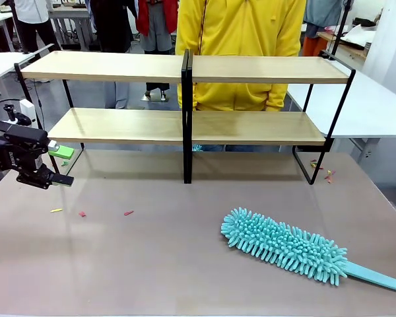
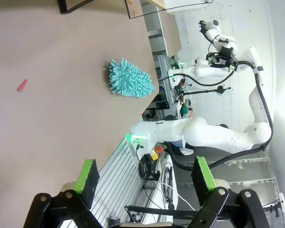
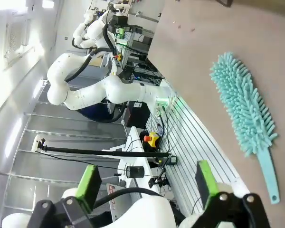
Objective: Clean the shelves.
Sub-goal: Place the Duster on the table.
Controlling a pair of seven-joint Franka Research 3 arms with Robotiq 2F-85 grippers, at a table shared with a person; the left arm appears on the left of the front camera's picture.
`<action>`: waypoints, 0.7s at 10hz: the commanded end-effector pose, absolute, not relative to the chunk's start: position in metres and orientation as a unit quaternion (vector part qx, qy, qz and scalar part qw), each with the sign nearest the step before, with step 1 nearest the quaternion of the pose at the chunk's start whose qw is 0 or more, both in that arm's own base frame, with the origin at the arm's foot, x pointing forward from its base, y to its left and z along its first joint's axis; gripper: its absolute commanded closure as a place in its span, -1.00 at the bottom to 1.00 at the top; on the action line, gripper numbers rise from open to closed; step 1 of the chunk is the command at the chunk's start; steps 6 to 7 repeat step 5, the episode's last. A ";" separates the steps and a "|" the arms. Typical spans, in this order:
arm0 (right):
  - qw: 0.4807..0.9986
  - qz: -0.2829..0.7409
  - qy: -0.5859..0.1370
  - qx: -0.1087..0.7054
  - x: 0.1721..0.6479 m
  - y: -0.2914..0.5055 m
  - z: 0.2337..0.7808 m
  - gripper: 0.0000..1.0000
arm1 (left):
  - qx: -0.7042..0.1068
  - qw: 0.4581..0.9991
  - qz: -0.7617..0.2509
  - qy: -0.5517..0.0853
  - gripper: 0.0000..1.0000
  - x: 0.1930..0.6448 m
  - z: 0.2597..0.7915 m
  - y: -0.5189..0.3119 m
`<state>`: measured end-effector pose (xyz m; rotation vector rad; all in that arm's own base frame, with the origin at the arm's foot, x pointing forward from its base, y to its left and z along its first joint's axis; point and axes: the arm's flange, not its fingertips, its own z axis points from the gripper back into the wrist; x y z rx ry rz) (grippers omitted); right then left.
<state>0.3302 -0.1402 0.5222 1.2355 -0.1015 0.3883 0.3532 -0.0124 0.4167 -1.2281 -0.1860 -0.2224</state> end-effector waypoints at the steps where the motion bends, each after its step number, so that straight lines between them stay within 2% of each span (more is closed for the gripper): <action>1: 0.800 0.187 -0.049 0.568 0.332 -0.140 0.519 -1.00 | -0.585 0.797 -0.110 -0.100 -1.00 0.351 0.416 -0.015; 7: 0.800 0.187 -0.049 0.568 0.332 -0.140 0.519 -1.00 | -0.585 0.797 -0.110 -0.100 -1.00 0.351 0.416 -0.015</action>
